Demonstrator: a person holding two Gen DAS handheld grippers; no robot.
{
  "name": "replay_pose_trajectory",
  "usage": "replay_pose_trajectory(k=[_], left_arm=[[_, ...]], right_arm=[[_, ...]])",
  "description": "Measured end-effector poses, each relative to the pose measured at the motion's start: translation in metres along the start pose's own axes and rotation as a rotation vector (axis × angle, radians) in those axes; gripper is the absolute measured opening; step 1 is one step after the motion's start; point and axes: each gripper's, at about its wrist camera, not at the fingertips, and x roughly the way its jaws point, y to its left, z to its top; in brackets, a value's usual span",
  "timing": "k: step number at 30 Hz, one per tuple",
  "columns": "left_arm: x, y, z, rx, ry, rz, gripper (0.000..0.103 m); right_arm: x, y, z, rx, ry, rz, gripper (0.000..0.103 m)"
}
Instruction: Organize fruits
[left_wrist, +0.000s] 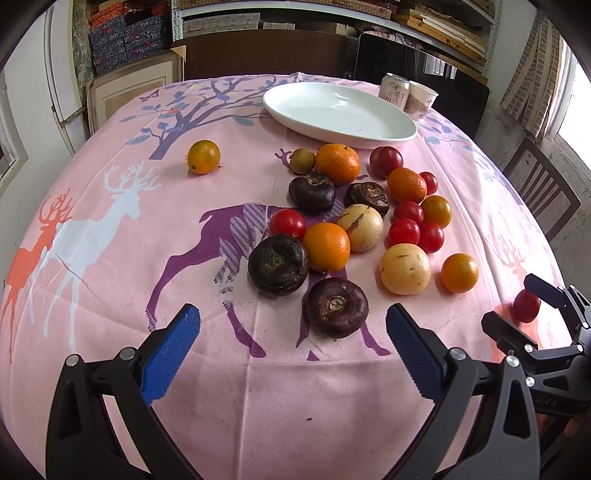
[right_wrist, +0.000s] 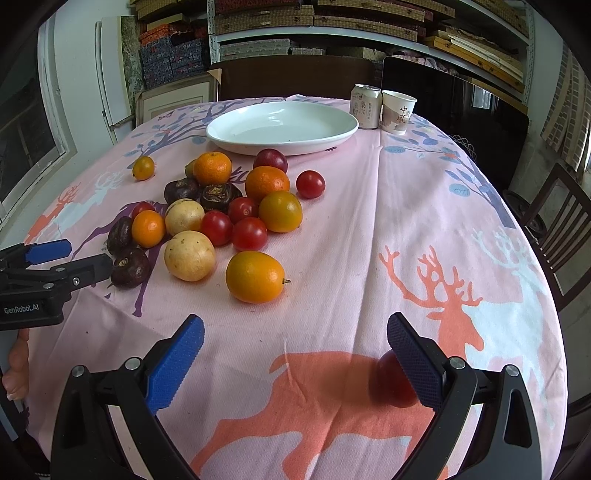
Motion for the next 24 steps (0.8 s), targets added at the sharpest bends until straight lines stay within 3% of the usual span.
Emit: replay_pose_trajectory(k=[18,24], left_arm=[[0.001,-0.001,-0.002,0.004,0.005,-0.003,0.099],[0.011,-0.01,-0.013,0.041,0.04,-0.024,0.099]], right_arm=[[0.001,0.0,-0.002,-0.001,0.004,-0.001,0.1],[0.002,-0.001,-0.004,0.001,0.006,0.005,0.1]])
